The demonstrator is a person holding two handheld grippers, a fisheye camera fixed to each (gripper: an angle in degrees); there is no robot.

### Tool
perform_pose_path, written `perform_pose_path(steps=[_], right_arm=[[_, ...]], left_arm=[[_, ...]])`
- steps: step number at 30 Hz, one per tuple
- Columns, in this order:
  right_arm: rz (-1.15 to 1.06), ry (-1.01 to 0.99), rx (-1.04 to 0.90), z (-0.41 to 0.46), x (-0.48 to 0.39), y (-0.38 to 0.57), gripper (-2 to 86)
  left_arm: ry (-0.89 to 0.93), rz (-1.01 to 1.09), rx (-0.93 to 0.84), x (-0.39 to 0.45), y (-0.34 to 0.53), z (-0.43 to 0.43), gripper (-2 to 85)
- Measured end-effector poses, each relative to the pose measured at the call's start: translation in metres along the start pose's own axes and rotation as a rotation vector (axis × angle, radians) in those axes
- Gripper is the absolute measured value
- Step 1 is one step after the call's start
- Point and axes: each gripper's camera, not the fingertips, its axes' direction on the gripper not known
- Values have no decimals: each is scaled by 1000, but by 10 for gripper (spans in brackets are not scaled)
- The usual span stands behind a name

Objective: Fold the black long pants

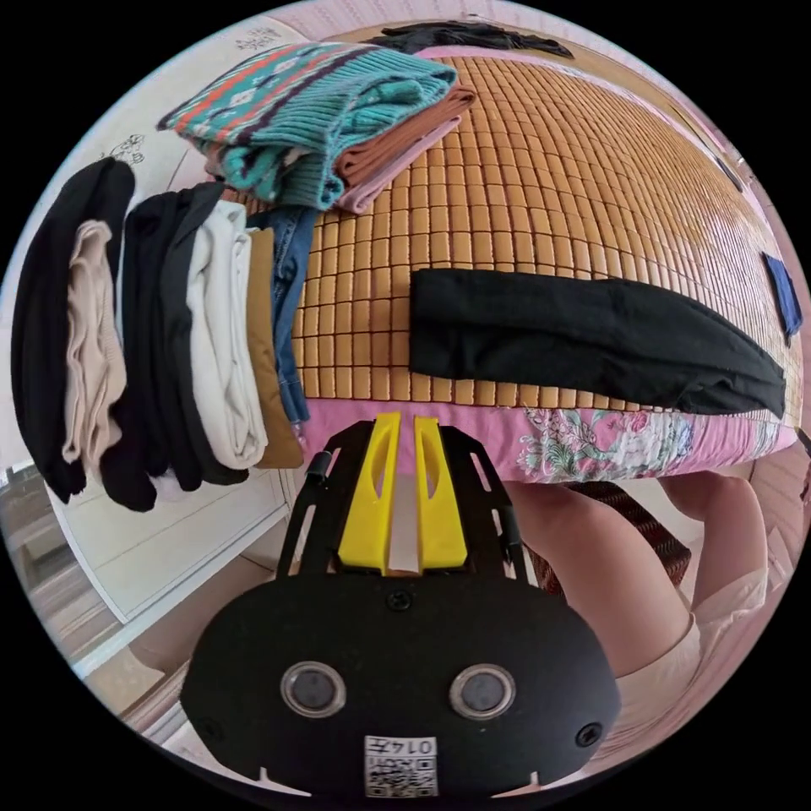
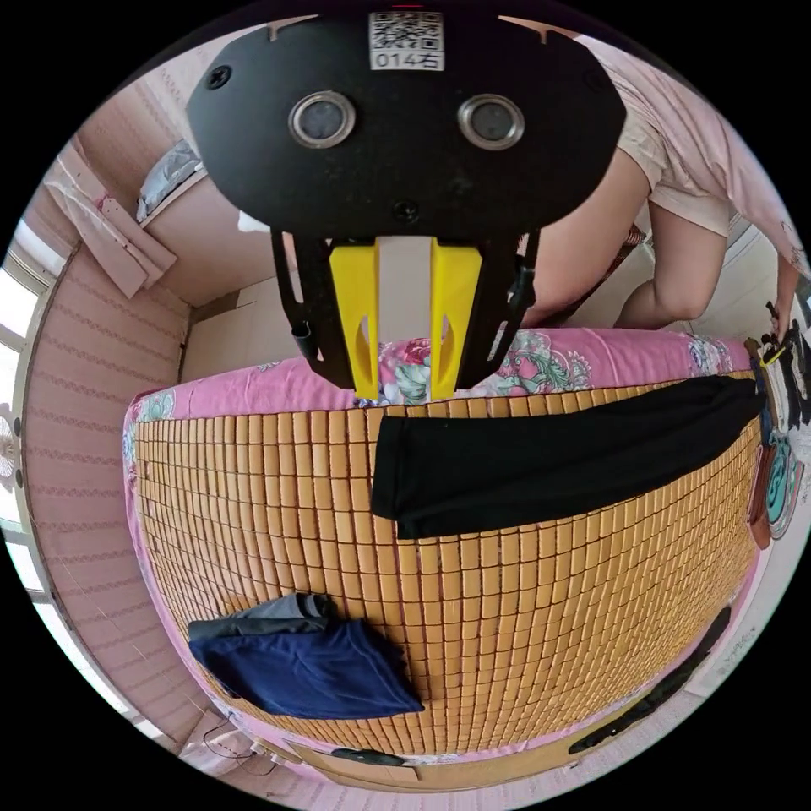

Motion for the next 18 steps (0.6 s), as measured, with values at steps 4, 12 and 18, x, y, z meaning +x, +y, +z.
perform_pose_path(steps=[4, 12, 18], right_arm=[[-117, -160, 89, -8, -56, 17, 111], [-374, -451, 171, 15, -192, 56, 82], [-583, -414, 275, 34, -281, 93, 83]], left_arm=[[7, -47, 143, 4, 45, -36, 26], [314, 280, 387, 177, 121, -86, 41], [469, 432, 541, 272, 186, -85, 52]])
